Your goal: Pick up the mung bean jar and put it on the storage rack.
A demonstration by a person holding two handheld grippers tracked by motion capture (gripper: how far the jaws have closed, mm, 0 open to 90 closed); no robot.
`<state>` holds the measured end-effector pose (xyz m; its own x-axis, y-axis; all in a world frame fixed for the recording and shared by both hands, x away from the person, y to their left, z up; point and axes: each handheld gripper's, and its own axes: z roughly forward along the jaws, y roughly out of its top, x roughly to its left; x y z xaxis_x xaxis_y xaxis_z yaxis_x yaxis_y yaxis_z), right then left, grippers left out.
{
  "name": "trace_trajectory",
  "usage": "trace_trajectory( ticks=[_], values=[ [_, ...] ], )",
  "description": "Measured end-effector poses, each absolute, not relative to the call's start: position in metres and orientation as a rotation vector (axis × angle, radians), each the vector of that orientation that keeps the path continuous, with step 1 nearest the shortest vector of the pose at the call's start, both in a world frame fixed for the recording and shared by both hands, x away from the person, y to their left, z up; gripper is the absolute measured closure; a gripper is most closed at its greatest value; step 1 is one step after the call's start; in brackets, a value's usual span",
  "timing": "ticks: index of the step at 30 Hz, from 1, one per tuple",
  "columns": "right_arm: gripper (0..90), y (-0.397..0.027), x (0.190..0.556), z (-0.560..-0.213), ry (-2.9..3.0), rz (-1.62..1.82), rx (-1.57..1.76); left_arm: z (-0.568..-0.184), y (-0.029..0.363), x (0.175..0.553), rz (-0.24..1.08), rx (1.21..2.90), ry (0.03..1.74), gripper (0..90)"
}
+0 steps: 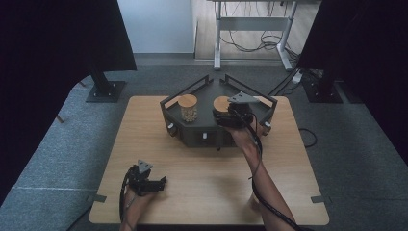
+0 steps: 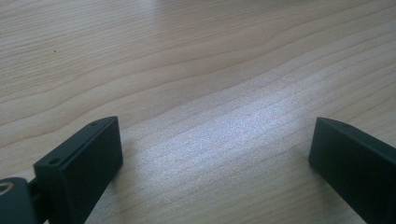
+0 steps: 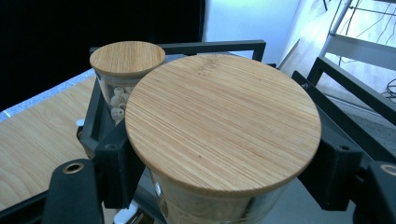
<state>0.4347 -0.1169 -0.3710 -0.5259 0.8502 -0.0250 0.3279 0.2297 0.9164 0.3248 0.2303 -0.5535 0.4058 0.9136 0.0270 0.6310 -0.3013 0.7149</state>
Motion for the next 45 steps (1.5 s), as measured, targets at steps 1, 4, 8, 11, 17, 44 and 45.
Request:
trace_trajectory(
  ticks=[1,4,8,11,17,44,45],
  values=[
    [24.8,-0.116,0.436,-0.371,1.974,1.27,1.075,-0.553,0.23,0.325,0.584,2.04,1.31,2.5],
    [24.8,-0.115,0.441,-0.372,1.968,1.268,1.077,-0.554,0.23,0.325,0.583,2.039,1.31,2.5],
    [24.8,-0.113,0.446,-0.373,1.967,1.26,1.083,-0.553,0.23,0.325,0.584,2.04,1.31,2.5],
    [24.8,-0.112,0.45,-0.375,1.965,1.255,1.088,-0.553,0.23,0.325,0.583,2.04,1.31,2.5],
    [24.8,-0.112,0.458,-0.381,1.956,1.234,1.11,-0.553,0.23,0.325,0.583,2.042,1.308,2.5],
    [24.7,-0.112,0.477,-0.408,1.953,1.21,1.191,-0.553,0.231,0.325,0.584,2.044,1.306,2.5],
    [24.7,-0.113,0.477,-0.408,1.956,1.211,1.191,-0.553,0.231,0.325,0.584,2.044,1.306,2.5]
  ],
)
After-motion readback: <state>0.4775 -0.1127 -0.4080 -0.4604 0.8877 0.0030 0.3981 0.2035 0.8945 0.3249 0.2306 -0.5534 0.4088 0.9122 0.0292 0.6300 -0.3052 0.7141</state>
